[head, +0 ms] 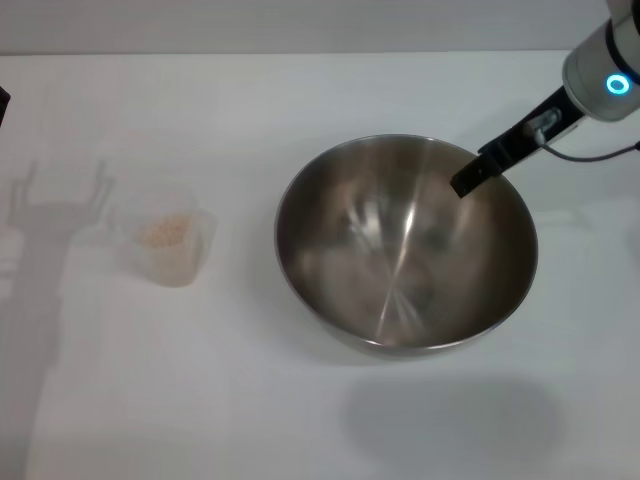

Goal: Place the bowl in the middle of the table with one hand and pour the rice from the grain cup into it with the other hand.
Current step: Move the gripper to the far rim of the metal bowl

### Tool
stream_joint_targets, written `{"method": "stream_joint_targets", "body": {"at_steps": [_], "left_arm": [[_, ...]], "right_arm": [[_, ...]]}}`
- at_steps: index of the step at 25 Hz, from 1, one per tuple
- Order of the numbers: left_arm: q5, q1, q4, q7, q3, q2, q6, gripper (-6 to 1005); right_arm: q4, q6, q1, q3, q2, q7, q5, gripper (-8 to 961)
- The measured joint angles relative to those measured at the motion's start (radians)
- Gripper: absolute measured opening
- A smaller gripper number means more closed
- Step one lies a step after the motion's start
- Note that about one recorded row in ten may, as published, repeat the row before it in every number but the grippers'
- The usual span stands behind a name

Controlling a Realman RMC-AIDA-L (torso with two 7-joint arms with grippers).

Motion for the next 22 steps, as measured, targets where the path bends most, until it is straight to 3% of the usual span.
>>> {"method": "stream_joint_targets", "body": {"at_steps": [10, 16, 21, 22], "left_arm": [[0.000, -0.003, 0.000, 0.000, 0.000, 0.000, 0.000, 860], [0.000, -0.004, 0.000, 0.000, 0.000, 0.000, 0.001, 859], [0.000, -0.005, -0.001, 0.000, 0.000, 0.000, 0.012, 860], [0.000, -0.004, -0.002, 0.000, 0.000, 0.000, 0.013, 860]], "right_arm": [[0.093, -0.058, -0.011, 0.046, 0.004, -0.064, 0.026, 806], [0.156, -0.083, -0.002, 0.061, 0.002, -0.097, 0.052, 748], [0.167, -0.091, 0.000, 0.059, 0.002, -0.103, 0.048, 535], [0.167, -0.091, 0.000, 0.059, 0.003, -0.104, 0.048, 409]]}}
